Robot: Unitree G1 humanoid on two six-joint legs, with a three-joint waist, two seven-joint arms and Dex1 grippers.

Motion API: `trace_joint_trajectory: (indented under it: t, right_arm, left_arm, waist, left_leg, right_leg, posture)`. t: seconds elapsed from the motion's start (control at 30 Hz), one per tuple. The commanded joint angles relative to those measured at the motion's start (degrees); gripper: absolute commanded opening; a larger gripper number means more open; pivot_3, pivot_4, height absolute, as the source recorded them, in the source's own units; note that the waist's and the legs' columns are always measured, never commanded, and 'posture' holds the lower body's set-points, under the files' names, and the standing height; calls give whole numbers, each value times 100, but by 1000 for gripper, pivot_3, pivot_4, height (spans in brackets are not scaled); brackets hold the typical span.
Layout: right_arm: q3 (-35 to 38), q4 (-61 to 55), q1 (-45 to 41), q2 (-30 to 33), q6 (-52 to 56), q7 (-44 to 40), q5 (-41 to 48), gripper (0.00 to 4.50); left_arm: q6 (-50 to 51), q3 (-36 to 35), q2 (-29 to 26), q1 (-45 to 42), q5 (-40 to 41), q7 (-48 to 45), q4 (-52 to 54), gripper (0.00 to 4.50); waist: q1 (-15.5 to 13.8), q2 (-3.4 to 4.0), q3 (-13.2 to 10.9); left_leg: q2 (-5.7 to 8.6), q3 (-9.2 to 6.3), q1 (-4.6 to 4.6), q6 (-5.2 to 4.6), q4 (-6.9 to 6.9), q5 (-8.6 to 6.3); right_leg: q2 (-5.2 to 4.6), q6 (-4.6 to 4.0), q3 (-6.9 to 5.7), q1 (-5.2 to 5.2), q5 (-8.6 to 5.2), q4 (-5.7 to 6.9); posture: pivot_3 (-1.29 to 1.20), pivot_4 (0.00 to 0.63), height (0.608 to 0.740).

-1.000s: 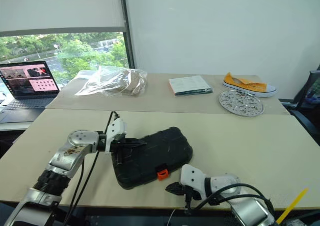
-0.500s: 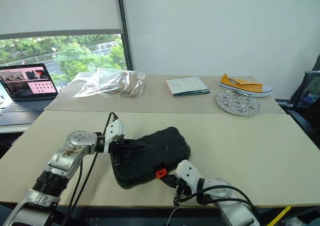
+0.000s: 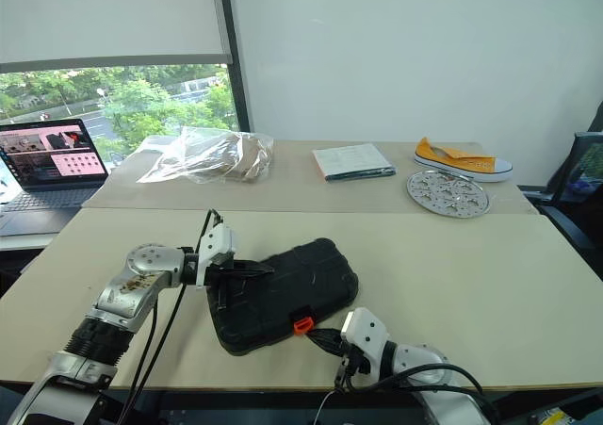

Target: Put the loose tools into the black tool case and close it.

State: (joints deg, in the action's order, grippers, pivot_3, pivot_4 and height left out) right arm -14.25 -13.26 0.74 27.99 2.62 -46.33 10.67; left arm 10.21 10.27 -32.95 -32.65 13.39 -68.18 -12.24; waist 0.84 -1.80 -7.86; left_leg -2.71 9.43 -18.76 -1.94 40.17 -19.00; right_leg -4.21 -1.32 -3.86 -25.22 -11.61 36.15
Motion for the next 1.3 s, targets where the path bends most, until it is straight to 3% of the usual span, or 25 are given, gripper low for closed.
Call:
trace_joint_trajectory:
  t: [0.03,0.5,0.77,0.87,1.3]
  right_arm:
    - [224,-498,-159,-37,-146,-44,268,0]
    - [182,-704,-371,-26,148,-8,215,0]
    - [418,-1202,4,482,612,-436,756,0]
    - [323,-1089,77,578,683,-413,588,0]
    - [-127,-258,-474,25,439,-101,-77,0]
  left_arm:
    - [87,152,-28,215,-205,7,-180,39]
    - [236,235,-34,191,-226,-13,-13,39]
    - [257,246,-48,201,-210,6,-3,39]
    - [269,248,-64,232,-208,1,18,39]
    - [294,266,-32,186,-220,3,-64,39]
  waist:
    - [1,0,0]
    - [-10,1,0]
    - [-14,2,0]
    - [-13,2,-1]
    - [-10,3,-1]
  left_leg:
    - [0,0,0,-6,-2,-3]
    - [3,3,22,-21,-31,-12]
    - [8,2,21,-29,-33,-17]
    - [8,2,21,-34,-34,-20]
    - [7,1,21,-35,-37,-21]
  right_leg:
    - [0,0,1,0,0,0]
    - [-1,-5,1,2,-3,-10]
    - [-9,-1,0,4,-6,-14]
    - [-9,0,1,4,-7,-15]
    - [-9,1,0,3,-8,-17]
  posture:
    - [0,150,740]
    - [0,150,740]
    - [0,150,740]
    - [0,150,740]
    - [0,150,740]
